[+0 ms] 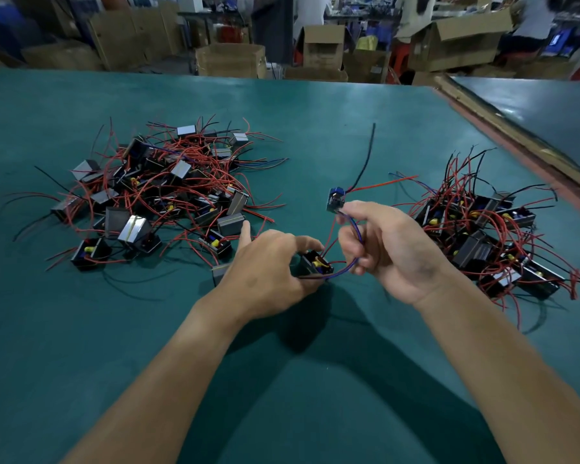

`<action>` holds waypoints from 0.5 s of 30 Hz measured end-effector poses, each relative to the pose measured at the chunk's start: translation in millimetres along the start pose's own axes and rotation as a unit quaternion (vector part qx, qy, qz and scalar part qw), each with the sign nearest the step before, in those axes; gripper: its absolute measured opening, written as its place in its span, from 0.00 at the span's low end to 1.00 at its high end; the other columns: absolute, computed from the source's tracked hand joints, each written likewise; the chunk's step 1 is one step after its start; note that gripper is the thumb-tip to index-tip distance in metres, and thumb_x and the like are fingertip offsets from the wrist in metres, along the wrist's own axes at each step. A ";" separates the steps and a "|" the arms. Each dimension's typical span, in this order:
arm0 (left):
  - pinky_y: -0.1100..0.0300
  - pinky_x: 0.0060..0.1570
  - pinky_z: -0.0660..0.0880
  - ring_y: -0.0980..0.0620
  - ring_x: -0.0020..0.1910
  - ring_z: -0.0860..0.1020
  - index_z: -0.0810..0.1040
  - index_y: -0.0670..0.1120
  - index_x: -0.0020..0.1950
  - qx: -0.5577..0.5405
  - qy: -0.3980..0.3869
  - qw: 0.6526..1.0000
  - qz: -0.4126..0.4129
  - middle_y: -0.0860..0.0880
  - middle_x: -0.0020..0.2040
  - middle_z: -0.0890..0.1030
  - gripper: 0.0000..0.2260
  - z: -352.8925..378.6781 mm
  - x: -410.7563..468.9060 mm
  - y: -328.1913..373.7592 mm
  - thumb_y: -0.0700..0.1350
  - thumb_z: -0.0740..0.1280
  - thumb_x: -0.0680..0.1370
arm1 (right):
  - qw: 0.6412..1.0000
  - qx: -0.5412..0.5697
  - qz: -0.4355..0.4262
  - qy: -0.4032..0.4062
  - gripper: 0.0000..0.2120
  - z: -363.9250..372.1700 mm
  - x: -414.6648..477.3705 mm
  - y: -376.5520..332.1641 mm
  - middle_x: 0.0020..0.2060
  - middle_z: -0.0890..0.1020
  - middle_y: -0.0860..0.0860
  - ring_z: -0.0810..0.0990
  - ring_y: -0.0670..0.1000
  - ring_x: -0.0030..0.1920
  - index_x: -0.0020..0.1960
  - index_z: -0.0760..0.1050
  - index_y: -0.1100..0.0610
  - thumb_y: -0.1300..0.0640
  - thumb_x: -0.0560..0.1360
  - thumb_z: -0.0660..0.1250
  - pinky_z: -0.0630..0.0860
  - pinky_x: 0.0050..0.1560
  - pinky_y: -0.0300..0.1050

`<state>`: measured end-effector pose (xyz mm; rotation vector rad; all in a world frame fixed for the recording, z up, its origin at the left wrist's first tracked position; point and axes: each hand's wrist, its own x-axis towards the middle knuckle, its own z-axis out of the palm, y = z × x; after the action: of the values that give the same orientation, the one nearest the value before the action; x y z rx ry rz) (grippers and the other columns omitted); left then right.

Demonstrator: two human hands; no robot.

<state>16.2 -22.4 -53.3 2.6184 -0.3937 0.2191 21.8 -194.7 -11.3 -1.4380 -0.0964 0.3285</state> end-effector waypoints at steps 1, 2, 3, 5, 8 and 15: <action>0.40 0.75 0.44 0.55 0.60 0.73 0.79 0.60 0.60 -0.004 0.004 1.000 -0.005 0.58 0.50 0.81 0.18 0.0 0.4 -0.8 0.59 0.72 0.71 | 1.000 0.008 -0.007 0.019 0.10 -0.3 0.8 0.0 0.21 0.68 0.49 0.60 0.48 0.22 0.43 0.70 0.55 0.53 0.81 0.58 0.63 0.24 0.39; 0.40 0.75 0.43 0.56 0.60 0.73 0.79 0.59 0.59 -0.008 0.006 1.000 -0.010 0.59 0.48 0.80 0.17 -0.1 0.6 -1.8 0.60 0.72 0.71 | 0.999 0.014 -0.017 0.039 0.09 -0.8 1.7 -0.3 0.21 0.68 0.48 0.59 0.47 0.21 0.43 0.70 0.55 0.53 0.81 0.60 0.63 0.23 0.38; 0.40 0.75 0.43 0.56 0.59 0.73 0.79 0.60 0.58 -0.010 0.005 1.000 -0.014 0.60 0.47 0.79 0.17 -0.6 0.7 -2.8 0.61 0.72 0.71 | 0.998 0.019 -0.028 0.060 0.09 -1.1 2.5 -0.9 0.21 0.68 0.48 0.59 0.47 0.21 0.43 0.71 0.55 0.52 0.81 0.61 0.63 0.23 0.38; 0.38 0.74 0.43 0.57 0.58 0.73 0.79 0.60 0.57 -0.010 -0.011 1.000 -0.017 0.61 0.47 0.78 0.18 -1.8 0.4 -4.5 0.61 0.72 0.70 | 0.993 0.024 -0.045 0.104 0.11 -2.3 4.5 -2.0 0.20 0.68 0.48 0.59 0.46 0.21 0.42 0.71 0.55 0.52 0.81 0.61 0.62 0.22 0.36; 0.37 0.74 0.44 0.55 0.58 0.73 0.78 0.60 0.57 -0.004 -0.021 1.000 -0.012 0.59 0.49 0.80 0.18 -1.9 -0.1 -5.2 0.61 0.73 0.69 | 0.987 0.031 -0.059 0.144 0.14 -6.4 7.8 -2.6 0.20 0.67 0.48 0.59 0.46 0.21 0.39 0.72 0.55 0.52 0.82 0.60 0.60 0.22 0.36; 0.48 0.68 0.62 0.50 0.58 0.75 0.78 0.55 0.61 0.014 0.060 0.996 -0.064 0.54 0.52 0.82 0.20 -10.5 2.6 -9.8 0.50 0.74 0.69 | 0.977 -0.074 -0.114 0.164 0.16 -11.7 10.7 3.6 0.18 0.64 0.47 0.59 0.46 0.20 0.34 0.74 0.58 0.57 0.80 0.63 0.56 0.23 0.36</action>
<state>20.8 -9.7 -47.8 2.6294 -0.1834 0.3376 34.4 -202.6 -17.8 -1.5929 -0.0173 -0.1082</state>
